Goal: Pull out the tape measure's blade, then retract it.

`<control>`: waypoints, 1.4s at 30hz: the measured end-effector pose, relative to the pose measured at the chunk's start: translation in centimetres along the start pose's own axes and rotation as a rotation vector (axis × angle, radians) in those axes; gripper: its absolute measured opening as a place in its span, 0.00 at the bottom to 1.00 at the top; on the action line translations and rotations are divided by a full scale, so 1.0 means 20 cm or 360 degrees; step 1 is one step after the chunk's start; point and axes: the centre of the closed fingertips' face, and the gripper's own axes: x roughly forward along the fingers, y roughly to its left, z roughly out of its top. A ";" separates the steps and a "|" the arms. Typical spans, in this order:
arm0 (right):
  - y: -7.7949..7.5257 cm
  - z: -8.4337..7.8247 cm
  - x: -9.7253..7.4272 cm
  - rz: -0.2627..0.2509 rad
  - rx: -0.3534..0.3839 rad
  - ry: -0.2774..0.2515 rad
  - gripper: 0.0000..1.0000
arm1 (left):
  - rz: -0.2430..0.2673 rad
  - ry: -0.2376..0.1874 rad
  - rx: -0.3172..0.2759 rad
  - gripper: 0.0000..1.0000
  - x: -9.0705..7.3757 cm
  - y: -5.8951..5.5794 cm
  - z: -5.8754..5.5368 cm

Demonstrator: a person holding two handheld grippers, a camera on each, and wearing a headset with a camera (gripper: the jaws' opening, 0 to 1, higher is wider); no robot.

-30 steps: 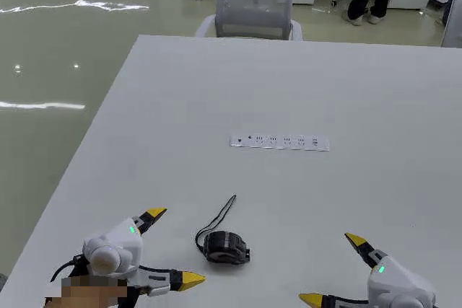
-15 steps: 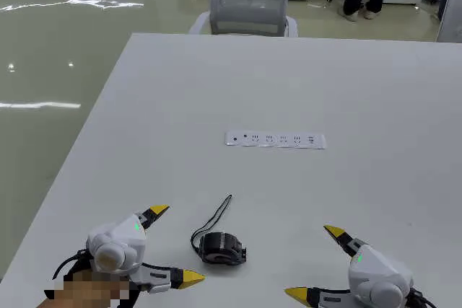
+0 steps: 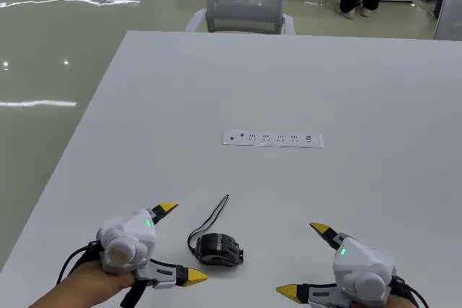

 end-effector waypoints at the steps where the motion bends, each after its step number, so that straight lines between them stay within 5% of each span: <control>1: 0.00 0.00 0.01 0.0004 -0.0003 0.0003 0.88 | -0.0005 0.0004 0.0004 0.94 0.01 0.00 0.00; 42: 0.14 0.05 0.32 0.0374 -0.0175 0.0133 0.70 | -0.0248 0.0196 0.0179 0.78 0.21 -0.04 -0.06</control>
